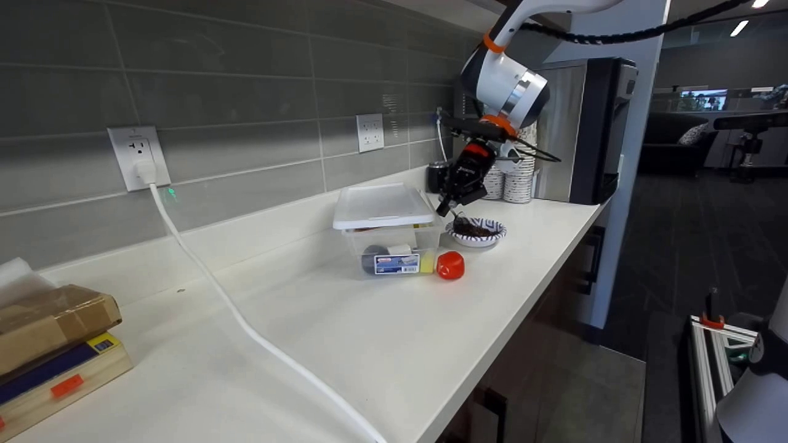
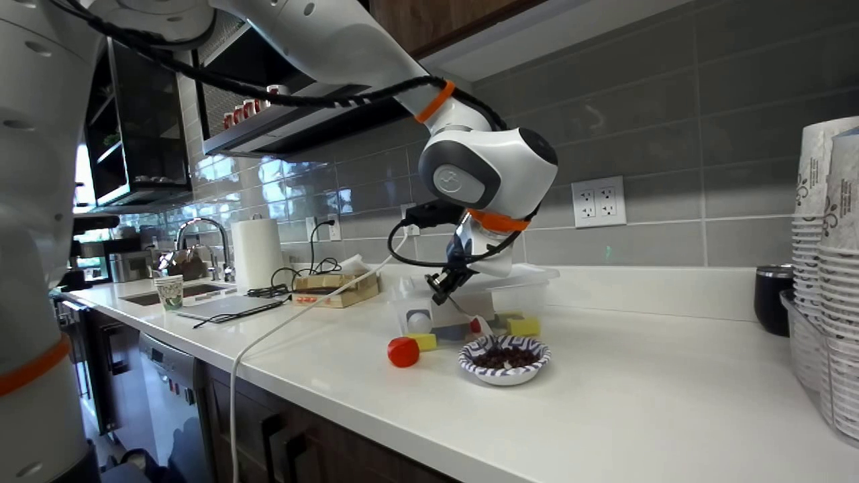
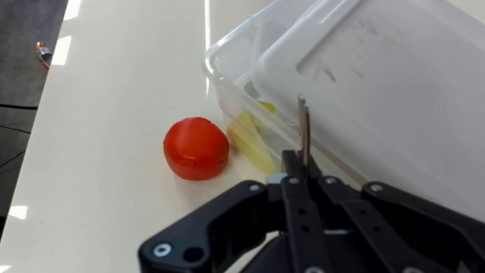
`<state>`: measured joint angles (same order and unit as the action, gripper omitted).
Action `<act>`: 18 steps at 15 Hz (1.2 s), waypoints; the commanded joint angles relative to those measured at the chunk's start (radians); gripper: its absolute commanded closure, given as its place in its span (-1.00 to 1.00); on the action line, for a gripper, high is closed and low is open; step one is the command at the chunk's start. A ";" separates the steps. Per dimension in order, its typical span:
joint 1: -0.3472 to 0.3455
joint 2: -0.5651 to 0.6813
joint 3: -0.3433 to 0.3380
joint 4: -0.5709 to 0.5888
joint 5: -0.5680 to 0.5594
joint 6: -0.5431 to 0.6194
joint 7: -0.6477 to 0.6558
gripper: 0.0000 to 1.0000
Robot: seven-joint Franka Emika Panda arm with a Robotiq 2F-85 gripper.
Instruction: Use the cake slicer to stir in the bowl
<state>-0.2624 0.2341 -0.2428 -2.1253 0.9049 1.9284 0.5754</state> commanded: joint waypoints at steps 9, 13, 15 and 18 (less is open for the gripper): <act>0.013 0.014 -0.020 0.027 -0.075 0.086 -0.040 0.98; 0.015 0.020 -0.015 0.035 -0.161 0.006 0.019 0.98; 0.017 0.024 -0.010 0.041 -0.174 -0.025 0.032 0.98; 0.019 0.032 -0.003 0.052 -0.162 -0.077 0.043 0.98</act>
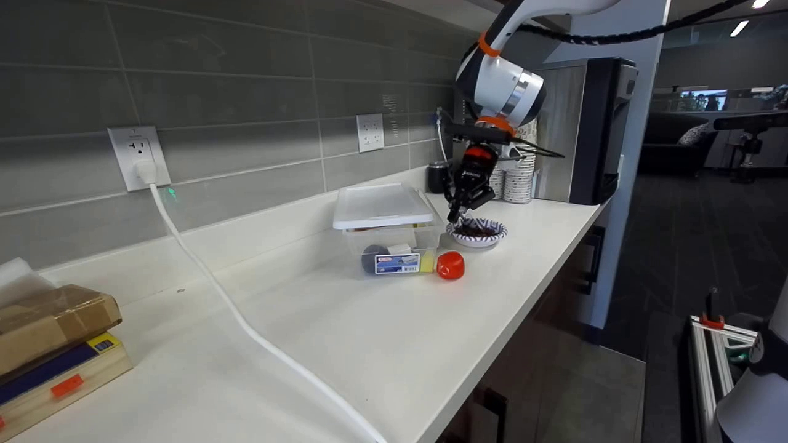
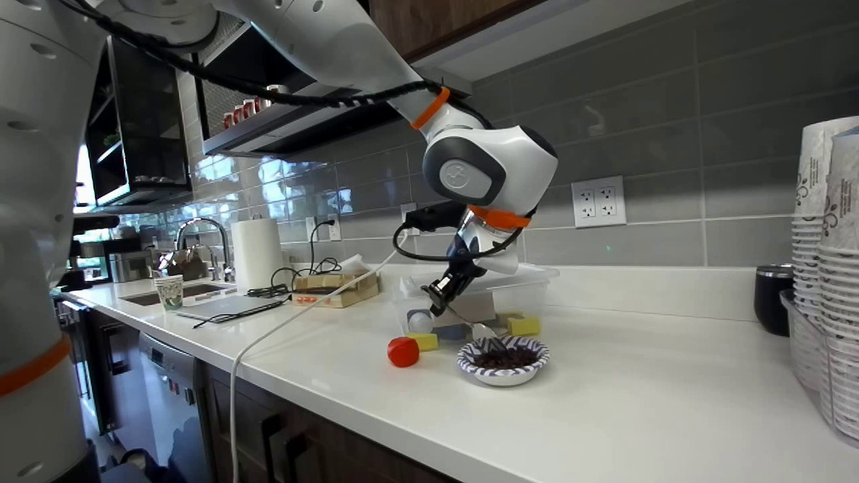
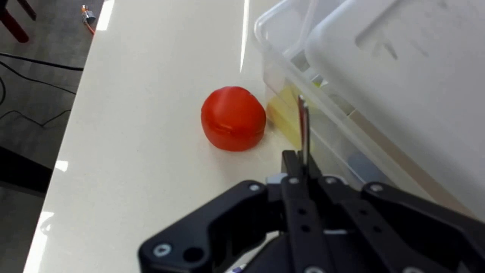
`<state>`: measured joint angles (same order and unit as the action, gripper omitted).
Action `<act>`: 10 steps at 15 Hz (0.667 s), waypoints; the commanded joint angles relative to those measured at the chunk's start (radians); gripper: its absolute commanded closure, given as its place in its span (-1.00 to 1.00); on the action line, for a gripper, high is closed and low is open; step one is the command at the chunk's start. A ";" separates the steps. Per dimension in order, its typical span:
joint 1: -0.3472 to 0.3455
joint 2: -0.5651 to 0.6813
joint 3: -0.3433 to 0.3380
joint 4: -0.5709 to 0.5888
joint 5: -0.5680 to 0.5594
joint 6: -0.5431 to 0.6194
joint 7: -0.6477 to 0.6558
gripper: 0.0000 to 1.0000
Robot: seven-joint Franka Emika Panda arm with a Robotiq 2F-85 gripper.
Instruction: Use the cake slicer to stir in the bowl
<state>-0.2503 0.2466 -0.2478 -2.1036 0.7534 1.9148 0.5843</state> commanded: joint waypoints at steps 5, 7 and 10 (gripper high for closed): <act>0.012 0.028 0.015 0.044 0.013 -0.124 0.038 0.98; 0.012 0.034 0.024 0.041 0.041 -0.121 0.020 0.98; 0.015 0.051 0.034 0.043 0.081 -0.104 0.005 0.98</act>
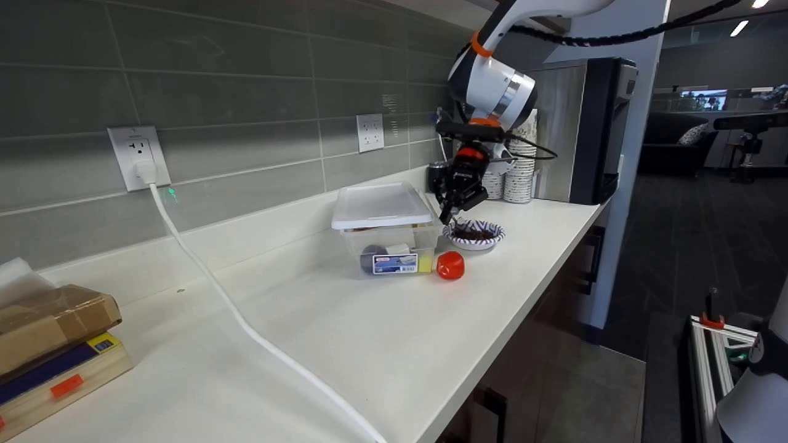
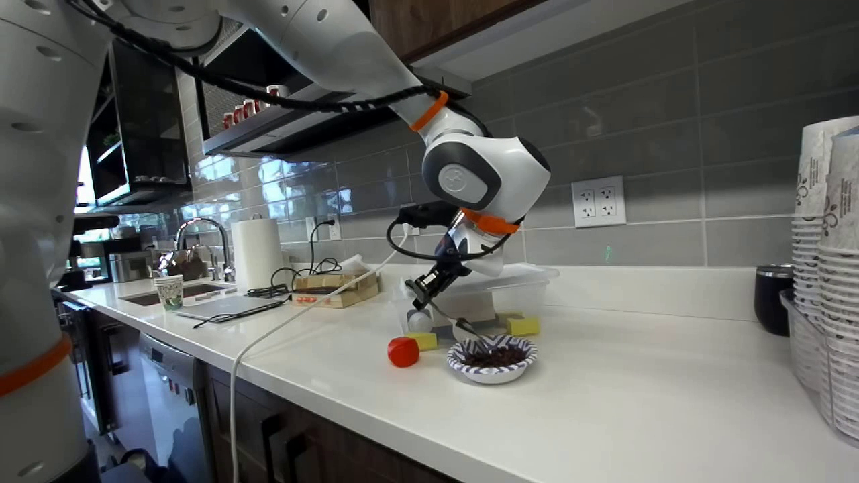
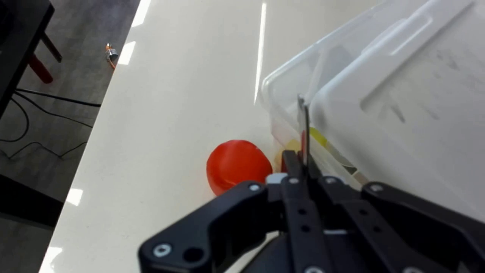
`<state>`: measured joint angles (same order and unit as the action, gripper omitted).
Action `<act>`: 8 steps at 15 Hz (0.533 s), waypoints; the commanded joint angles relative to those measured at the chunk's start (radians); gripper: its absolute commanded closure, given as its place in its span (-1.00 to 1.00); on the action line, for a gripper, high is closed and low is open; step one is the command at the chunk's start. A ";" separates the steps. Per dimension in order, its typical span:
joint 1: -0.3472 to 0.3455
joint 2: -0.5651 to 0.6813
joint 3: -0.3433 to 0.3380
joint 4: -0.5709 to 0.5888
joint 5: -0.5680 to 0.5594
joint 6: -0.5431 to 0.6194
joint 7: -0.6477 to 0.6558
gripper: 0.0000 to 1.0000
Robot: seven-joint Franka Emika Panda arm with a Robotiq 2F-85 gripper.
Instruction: Use the cake slicer to stir in the bowl
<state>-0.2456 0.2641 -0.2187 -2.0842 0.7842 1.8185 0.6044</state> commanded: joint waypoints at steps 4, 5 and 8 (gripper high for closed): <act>-0.018 0.061 -0.009 0.032 0.095 -0.025 -0.069 0.98; -0.026 0.063 -0.017 0.034 0.100 -0.019 -0.095 0.98; -0.046 0.071 -0.034 0.047 0.140 -0.013 -0.163 0.98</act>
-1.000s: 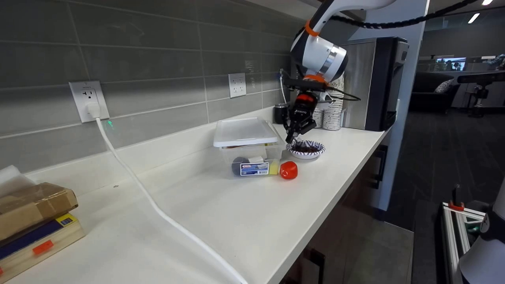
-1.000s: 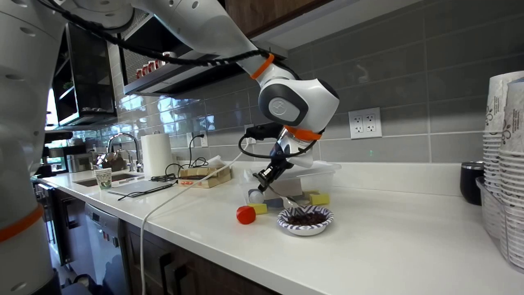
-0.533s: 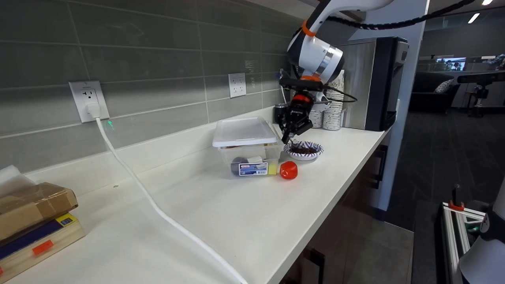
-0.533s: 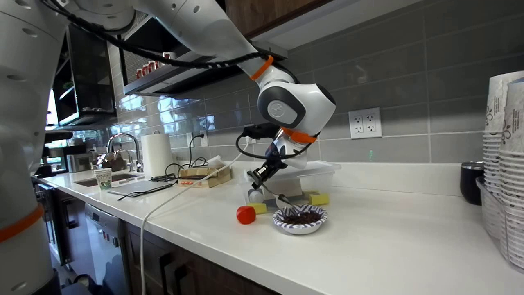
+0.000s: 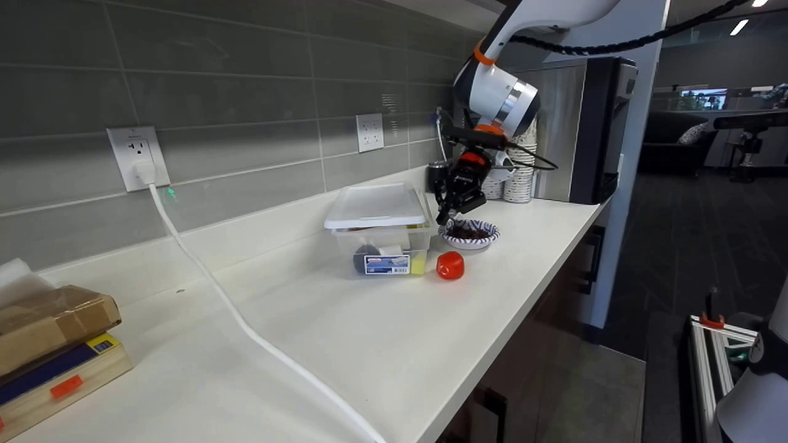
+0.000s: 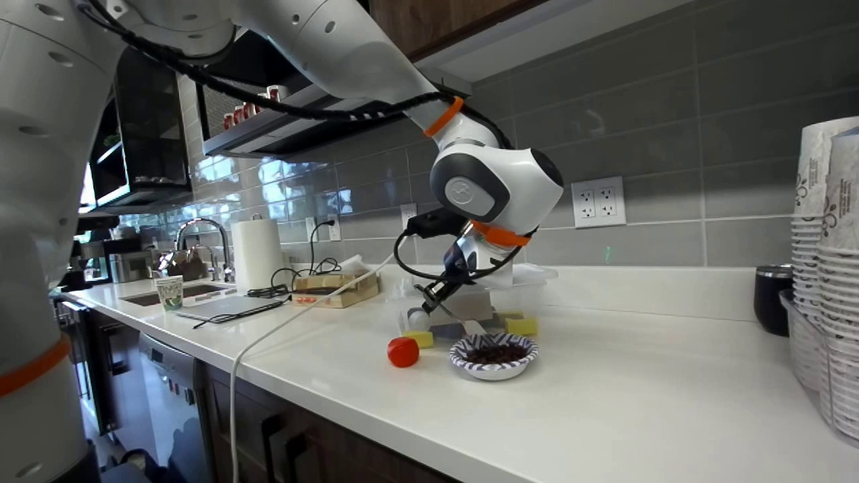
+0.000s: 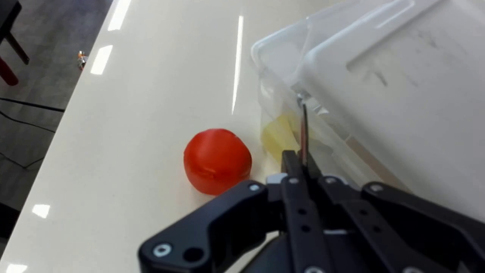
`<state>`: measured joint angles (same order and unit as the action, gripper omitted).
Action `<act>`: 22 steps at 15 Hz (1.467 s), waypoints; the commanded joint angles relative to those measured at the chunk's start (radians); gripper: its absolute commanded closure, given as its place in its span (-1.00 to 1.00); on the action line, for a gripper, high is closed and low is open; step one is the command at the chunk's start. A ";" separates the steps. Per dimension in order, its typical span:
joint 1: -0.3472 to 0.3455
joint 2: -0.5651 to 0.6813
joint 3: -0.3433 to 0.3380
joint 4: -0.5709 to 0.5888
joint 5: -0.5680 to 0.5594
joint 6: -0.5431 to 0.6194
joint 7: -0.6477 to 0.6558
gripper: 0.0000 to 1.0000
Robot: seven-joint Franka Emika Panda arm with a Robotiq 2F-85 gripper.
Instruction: Use the cake slicer to stir in the bowl
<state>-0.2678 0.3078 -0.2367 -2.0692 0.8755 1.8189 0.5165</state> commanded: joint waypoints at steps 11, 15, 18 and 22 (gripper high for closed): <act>0.023 0.047 -0.022 0.082 -0.008 -0.019 0.056 0.98; 0.057 0.045 -0.011 0.118 -0.075 -0.052 0.168 0.98; 0.073 0.051 0.000 0.132 -0.138 -0.090 0.228 0.98; 0.087 0.046 0.018 0.136 -0.177 -0.134 0.268 0.98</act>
<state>-0.1929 0.3474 -0.2266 -1.9635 0.7357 1.7358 0.7391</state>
